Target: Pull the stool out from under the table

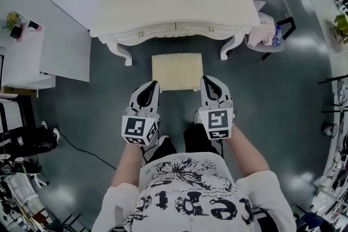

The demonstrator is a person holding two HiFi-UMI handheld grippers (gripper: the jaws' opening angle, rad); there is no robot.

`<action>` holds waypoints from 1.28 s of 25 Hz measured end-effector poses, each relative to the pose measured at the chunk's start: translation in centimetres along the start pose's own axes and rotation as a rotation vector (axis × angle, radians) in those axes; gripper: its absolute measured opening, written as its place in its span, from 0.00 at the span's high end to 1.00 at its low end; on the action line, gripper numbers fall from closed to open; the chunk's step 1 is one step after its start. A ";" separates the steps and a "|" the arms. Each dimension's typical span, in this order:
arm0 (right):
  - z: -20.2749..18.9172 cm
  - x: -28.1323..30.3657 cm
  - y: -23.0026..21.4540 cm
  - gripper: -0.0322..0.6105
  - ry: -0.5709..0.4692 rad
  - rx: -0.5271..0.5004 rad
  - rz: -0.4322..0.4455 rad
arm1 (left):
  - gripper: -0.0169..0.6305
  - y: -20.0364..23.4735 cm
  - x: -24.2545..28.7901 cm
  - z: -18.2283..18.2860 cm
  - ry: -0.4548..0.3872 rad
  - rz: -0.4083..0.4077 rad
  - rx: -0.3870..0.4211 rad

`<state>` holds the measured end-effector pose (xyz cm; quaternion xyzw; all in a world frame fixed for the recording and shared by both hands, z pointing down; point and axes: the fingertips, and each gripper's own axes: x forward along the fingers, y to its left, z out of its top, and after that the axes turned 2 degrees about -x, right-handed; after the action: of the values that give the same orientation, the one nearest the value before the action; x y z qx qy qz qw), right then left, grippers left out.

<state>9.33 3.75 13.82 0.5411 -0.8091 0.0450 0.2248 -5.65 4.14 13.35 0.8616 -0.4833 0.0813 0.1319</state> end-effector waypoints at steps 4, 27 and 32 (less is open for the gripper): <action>7.3 -0.8 -1.8 0.92 -0.146 0.009 -0.021 | 0.95 1.0 -1.1 4.2 -0.058 0.028 0.025; 14.7 -5.8 0.4 0.93 -0.405 0.046 0.002 | 0.95 0.7 -5.9 12.9 -0.214 0.044 0.114; 14.8 -6.5 0.4 0.93 -0.428 0.060 -0.007 | 0.95 1.6 -6.5 12.9 -0.207 0.059 0.121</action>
<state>6.37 4.81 -2.01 0.5476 -0.8347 -0.0477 0.0320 -10.22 4.69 -0.40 0.8571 -0.5138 0.0248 0.0268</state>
